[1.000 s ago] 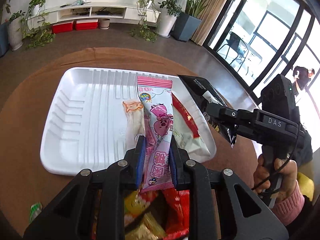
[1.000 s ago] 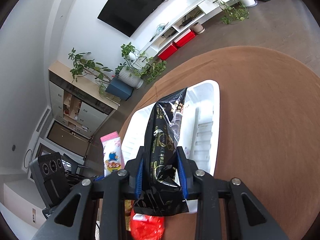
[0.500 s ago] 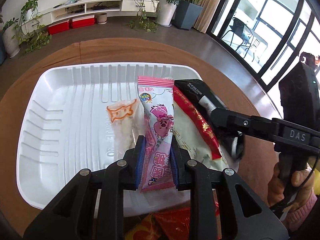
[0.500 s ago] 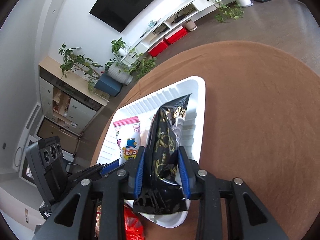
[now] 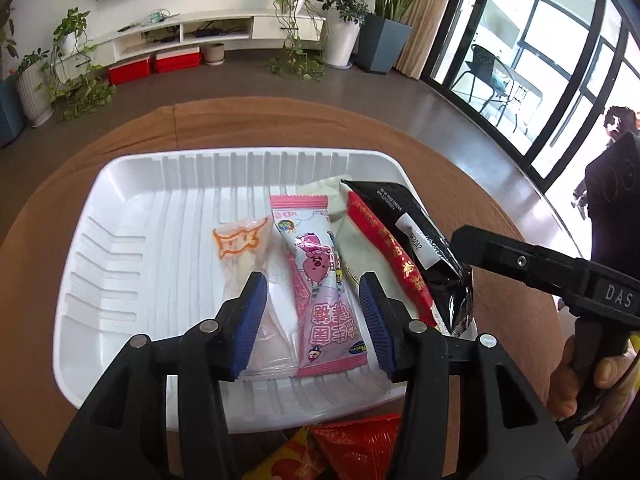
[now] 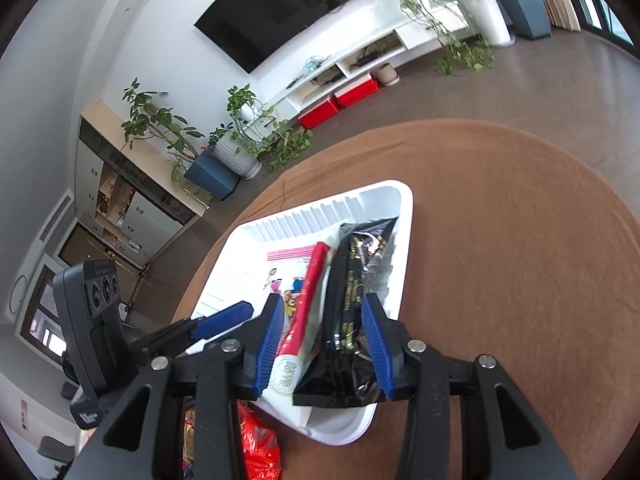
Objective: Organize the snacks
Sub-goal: 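Drop both packets into the tray and open both tools, then grasp the blue-and-yellow chip bag with the right tool while the left tool grasps the blue packet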
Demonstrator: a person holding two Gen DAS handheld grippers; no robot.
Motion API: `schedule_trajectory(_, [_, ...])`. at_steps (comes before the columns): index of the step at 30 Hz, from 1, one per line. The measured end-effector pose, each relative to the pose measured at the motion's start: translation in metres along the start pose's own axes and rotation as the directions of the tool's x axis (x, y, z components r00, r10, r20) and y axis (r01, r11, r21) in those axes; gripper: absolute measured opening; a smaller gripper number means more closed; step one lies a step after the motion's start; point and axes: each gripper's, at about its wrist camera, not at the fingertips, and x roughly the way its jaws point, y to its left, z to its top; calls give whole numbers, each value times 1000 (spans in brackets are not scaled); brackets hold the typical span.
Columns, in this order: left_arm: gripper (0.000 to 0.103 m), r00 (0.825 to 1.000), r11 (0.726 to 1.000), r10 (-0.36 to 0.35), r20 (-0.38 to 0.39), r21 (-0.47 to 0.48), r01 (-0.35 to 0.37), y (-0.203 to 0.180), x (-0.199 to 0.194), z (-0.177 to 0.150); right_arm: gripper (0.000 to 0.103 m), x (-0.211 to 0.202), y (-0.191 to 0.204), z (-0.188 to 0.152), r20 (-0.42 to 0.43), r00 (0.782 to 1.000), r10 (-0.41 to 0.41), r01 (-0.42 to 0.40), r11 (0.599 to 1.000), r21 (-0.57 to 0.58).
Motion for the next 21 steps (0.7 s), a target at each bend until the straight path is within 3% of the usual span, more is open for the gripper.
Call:
schedule_trajectory(6, [47, 999, 1000, -7, 44, -18, 8, 4, -42, -13, 46, -26, 23, -6, 50, 999, -17, 21, 996, -89])
schedule_trajectory(12, [50, 995, 998, -2, 98, -61, 8, 15, -103, -53, 61, -65, 53, -24, 125, 992, -16, 39, 982, -186])
schedule_trajectory(15, [50, 993, 998, 20, 115, -67, -13, 19, -128, -74, 76, -85, 66, -44, 162, 987, -12, 49, 973, -226])
schedule_trajectory(17, [51, 992, 996, 37, 120, -79, -27, 24, -146, -95, 84, -94, 75, -62, 163, 987, 1, 39, 968, -247])
schedule_trajectory(21, [53, 994, 993, 44, 105, -117, -31, 30, -168, -133, 89, -97, 85, -100, 114, 994, 6, 25, 962, -271])
